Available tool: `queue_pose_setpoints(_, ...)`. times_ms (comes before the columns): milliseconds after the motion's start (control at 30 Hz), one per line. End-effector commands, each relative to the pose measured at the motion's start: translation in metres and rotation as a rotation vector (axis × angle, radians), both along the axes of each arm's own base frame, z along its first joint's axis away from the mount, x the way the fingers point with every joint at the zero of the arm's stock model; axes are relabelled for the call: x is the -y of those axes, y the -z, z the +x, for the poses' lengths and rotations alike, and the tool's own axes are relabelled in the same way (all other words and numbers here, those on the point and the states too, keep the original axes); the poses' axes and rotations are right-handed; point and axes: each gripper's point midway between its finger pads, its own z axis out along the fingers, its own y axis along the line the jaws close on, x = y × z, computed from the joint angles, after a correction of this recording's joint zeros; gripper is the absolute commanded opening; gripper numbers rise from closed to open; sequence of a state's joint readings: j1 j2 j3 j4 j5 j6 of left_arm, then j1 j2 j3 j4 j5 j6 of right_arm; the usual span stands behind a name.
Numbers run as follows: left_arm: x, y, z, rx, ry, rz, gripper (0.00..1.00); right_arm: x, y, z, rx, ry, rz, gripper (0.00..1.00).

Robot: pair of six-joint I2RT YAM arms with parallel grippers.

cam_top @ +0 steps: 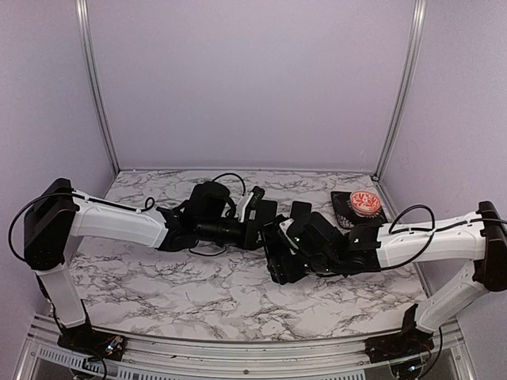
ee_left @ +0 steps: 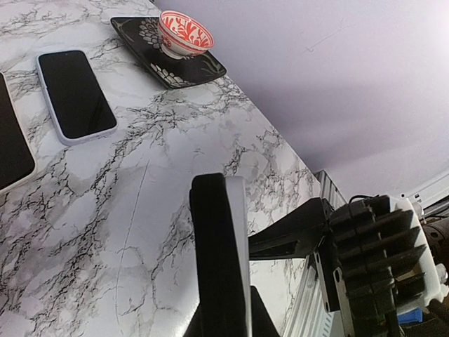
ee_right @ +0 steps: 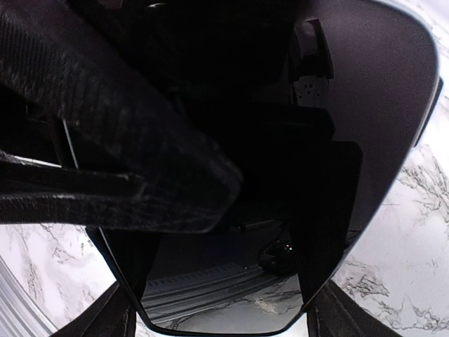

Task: Put the phone into the phone case

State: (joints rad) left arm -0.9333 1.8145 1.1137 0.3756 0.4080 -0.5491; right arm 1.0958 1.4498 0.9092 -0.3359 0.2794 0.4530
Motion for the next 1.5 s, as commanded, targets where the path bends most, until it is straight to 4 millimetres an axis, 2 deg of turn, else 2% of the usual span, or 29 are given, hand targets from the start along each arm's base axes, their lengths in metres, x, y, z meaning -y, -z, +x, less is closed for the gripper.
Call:
queue_pose_setpoints(0, -0.011, -0.013, -0.004, 0.186, -0.004, 0.047, 0.00, -0.008, -0.058, 0.002, 0.126, -0.032, 0.169, 0.87)
queue_pose_setpoints(67, -0.017, -0.020, -0.008, 0.286, 0.002, 0.088, 0.00, 0.004, -0.069, 0.001, 0.156, -0.041, 0.185, 0.97)
queue_pose_setpoints(133, -0.022, -0.030, -0.014, 0.393, 0.010, 0.136, 0.00, 0.013, -0.084, -0.003, 0.197, -0.073, 0.214, 0.99)
queue_pose_setpoints(233, -0.026, -0.049, -0.031, 0.516, 0.066, 0.167, 0.00, 0.016, -0.118, -0.019, 0.308, -0.215, 0.316, 0.99)
queue_pose_setpoints(333, -0.027, -0.076, -0.062, 0.643, 0.168, 0.132, 0.00, 0.011, -0.158, -0.049, 0.436, -0.402, 0.498, 0.99)
queue_pose_setpoints(400, -0.031, -0.099, -0.085, 0.729, 0.221, 0.082, 0.00, 0.012, -0.178, -0.069, 0.485, -0.504, 0.568, 0.99)
queue_pose_setpoints(500, -0.035, -0.119, -0.110, 0.799, 0.285, 0.039, 0.00, 0.013, -0.210, -0.093, 0.555, -0.647, 0.632, 0.99)
queue_pose_setpoints(567, -0.035, -0.128, -0.125, 0.825, 0.325, 0.012, 0.00, 0.009, -0.224, -0.100, 0.583, -0.703, 0.635, 0.98)
queue_pose_setpoints(700, -0.028, -0.137, -0.146, 0.871, 0.383, 0.001, 0.00, -0.009, -0.222, -0.103, 0.563, -0.796, 0.589, 0.82)
queue_pose_setpoints(833, -0.026, -0.144, -0.150, 0.893, 0.381, 0.004, 0.00, -0.021, -0.223, -0.116, 0.522, -0.908, 0.599, 0.59)
queue_pose_setpoints(900, -0.029, -0.148, -0.151, 0.901, 0.378, -0.004, 0.00, -0.021, -0.220, -0.118, 0.509, -0.921, 0.596, 0.52)
queue_pose_setpoints(933, -0.030, -0.150, -0.152, 0.906, 0.375, -0.009, 0.00, -0.020, -0.219, -0.119, 0.509, -0.924, 0.596, 0.51)
queue_pose_setpoints(967, -0.031, -0.151, -0.152, 0.910, 0.372, -0.012, 0.00, -0.018, -0.213, -0.122, 0.483, -0.930, 0.584, 0.55)
queue_pose_setpoints(1067, -0.033, -0.153, -0.150, 0.918, 0.358, -0.014, 0.00, -0.015, -0.206, -0.130, 0.440, -0.962, 0.582, 0.76)
queue_pose_setpoints(1133, -0.032, -0.153, -0.150, 0.916, 0.358, -0.014, 0.00, -0.015, -0.201, -0.130, 0.420, -0.962, 0.576, 0.78)
queue_pose_setpoints(1233, -0.031, -0.153, -0.151, 0.917, 0.363, -0.018, 0.00, -0.018, -0.193, -0.127, 0.401, -0.949, 0.567, 0.62)
queue_pose_setpoints(1333, -0.030, -0.153, -0.151, 0.916, 0.365, -0.020, 0.00, -0.023, -0.192, -0.125, 0.392, -0.949, 0.564, 0.35)
queue_pose_setpoints(1400, -0.031, -0.154, -0.153, 0.915, 0.370, -0.025, 0.00, -0.024, -0.192, -0.124, 0.390, -0.952, 0.563, 0.33)
queue_pose_setpoints(1467, -0.032, -0.155, -0.154, 0.915, 0.372, -0.034, 0.00, -0.025, -0.188, -0.123, 0.384, -0.949, 0.553, 0.39)
